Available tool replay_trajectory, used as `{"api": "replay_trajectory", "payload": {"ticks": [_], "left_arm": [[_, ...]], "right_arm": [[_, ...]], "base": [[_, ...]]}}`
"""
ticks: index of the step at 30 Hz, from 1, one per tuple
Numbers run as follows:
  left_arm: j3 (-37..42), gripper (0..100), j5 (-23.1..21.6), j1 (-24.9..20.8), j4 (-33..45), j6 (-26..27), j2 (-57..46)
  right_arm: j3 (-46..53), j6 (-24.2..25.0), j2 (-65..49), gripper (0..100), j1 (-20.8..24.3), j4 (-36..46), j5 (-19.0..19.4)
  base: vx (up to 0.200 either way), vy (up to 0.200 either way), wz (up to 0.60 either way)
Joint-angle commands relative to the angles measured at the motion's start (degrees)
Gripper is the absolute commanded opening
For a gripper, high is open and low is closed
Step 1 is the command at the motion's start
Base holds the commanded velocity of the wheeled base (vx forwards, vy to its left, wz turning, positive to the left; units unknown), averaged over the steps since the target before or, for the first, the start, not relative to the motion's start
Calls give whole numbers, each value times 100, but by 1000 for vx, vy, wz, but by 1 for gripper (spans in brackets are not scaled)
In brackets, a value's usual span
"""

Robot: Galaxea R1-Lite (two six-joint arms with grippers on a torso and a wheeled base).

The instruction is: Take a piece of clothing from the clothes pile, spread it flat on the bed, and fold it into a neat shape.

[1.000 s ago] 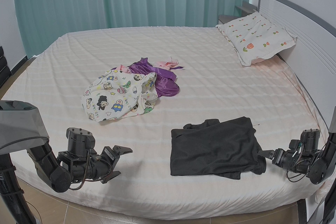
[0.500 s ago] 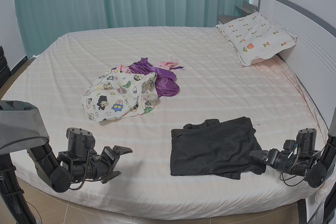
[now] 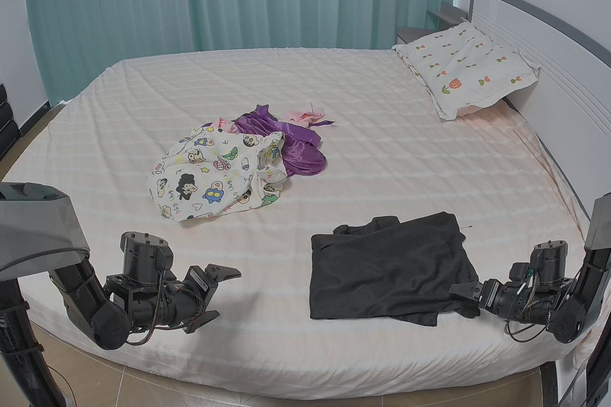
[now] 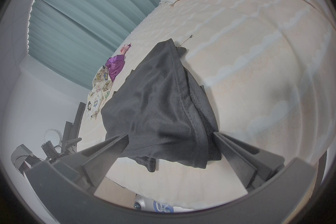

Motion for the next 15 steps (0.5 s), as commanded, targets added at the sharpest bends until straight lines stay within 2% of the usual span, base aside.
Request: {"api": "replay_trajectory", "payload": {"ticks": [1, 2, 6, 11, 15], "left_arm": [[-3, 100, 1, 0, 0, -2, 5], [-3, 100, 1, 0, 0, -2, 5], [-3, 100, 1, 0, 0, -2, 5], [-3, 100, 1, 0, 0, -10, -4], [-3, 100, 1, 0, 0, -10, -4]], "right_arm": [[6, 2, 108, 100, -4, 4, 8], [6, 2, 117, 0, -12, -4, -1], [50, -41, 135, 0, -56, 4, -9], [296, -639, 117, 0, -206, 4, -1], [340, -912, 135, 0, -355, 4, -1]], "base": [[0, 0, 0], [0, 0, 0], [0, 0, 0], [0, 0, 0], [0, 0, 0]]}}
